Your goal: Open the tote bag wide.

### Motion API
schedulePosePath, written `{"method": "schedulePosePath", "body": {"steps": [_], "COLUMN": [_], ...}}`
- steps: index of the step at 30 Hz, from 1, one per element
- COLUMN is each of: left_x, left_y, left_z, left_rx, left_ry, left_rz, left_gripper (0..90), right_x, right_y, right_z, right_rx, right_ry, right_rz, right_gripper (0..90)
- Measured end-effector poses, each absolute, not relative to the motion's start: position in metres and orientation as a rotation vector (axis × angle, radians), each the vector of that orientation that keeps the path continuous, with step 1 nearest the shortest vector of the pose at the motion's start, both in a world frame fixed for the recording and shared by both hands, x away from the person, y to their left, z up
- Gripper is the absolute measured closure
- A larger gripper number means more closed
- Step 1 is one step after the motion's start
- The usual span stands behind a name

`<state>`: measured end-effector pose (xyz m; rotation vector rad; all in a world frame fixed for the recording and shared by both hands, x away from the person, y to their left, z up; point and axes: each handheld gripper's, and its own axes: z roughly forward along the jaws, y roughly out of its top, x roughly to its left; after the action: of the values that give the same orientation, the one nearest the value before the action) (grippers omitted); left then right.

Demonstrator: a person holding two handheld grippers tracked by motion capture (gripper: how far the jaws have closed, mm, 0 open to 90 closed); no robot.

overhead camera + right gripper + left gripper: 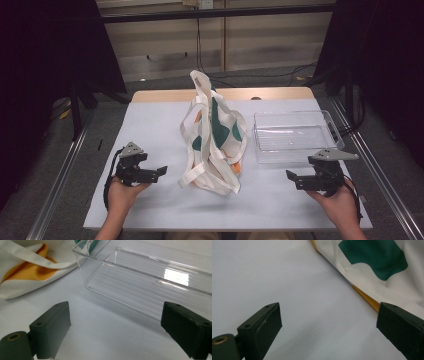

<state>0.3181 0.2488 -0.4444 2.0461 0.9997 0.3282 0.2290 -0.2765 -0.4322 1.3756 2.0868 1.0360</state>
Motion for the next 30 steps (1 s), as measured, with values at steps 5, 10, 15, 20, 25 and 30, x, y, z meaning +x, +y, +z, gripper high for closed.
{"method": "schedulePosePath", "body": {"steps": [5, 10, 15, 20, 25, 30], "left_x": [0.318, 0.32, 0.321, 0.323, 0.33, 0.336], "left_y": [0.247, 0.248, 0.247, 0.246, 0.247, 0.246], "left_z": [-0.445, -0.443, -0.441, -0.44, -0.436, -0.434], "left_rx": [2.058, 2.051, 2.033, 2.034, 2.049, 2.035], "left_ry": [0.991, 0.99, 1.001, 1.004, 1.004, 1.017], "left_rz": [0.325, 0.317, 0.302, 0.31, 0.306, 0.312], "left_gripper": [6.8, 7.0, 6.8, 7.1, 7.8, 8.1], "right_x": [0.229, 0.23, 0.23, 0.232, 0.238, 0.246], "right_y": [-0.274, -0.272, -0.272, -0.273, -0.275, -0.273], "right_z": [-0.432, -0.432, -0.43, -0.424, -0.419, -0.414], "right_rx": [1.373, 1.372, 1.379, 1.372, 1.392, 1.395], "right_ry": [2.09, 2.099, 2.093, 2.097, 2.079, 2.064], "right_rz": [1.029, 1.032, 1.033, 1.026, 1.038, 1.064], "right_gripper": [8.9, 9.3, 9.6, 10.6, 10.9, 11.1]}}
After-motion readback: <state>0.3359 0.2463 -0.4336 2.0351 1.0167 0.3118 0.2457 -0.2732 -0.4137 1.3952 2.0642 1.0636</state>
